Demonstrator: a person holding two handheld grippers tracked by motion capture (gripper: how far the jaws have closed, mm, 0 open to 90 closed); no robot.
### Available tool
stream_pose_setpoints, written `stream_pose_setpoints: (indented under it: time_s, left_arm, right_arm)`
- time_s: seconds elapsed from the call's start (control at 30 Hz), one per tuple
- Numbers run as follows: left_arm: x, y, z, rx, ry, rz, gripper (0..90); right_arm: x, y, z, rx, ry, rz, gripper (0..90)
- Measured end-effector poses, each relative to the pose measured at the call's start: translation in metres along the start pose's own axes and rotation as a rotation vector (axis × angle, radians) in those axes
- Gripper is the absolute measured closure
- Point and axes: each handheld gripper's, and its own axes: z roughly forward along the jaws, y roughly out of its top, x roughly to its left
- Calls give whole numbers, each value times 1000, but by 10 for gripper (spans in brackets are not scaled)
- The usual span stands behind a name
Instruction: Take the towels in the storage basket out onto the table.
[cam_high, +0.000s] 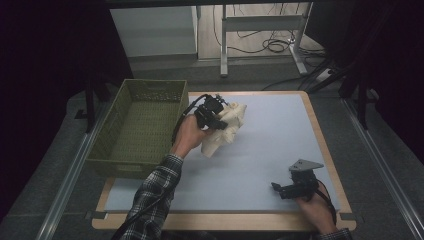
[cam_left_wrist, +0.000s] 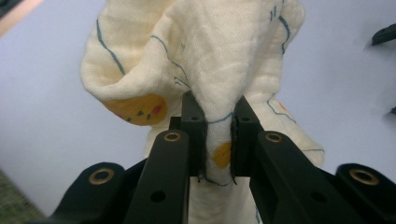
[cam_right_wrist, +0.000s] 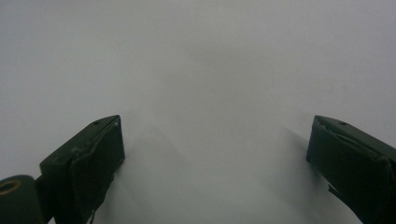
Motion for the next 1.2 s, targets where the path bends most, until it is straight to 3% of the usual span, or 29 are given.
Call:
stream_pose_setpoints:
  time_s: [0.37,0.73,0.93,1.07,1.2]
  left_arm:
    - [-12,-7,51,32,-35,2,799]
    - [-24,-11,83,33,-69,11,769]
    - [-28,-13,94,25,-83,9,656]
    - [-31,-13,92,2,-85,2,512]
    - [-36,-14,84,-25,-81,9,450]
  right_arm:
    - [0,0,0,0,1,0,42]
    - [0,0,0,0,0,0,42]
    - [0,0,0,0,1,0,42]
    - [0,0,0,0,1,0,42]
    - [0,0,0,0,1,1,42]
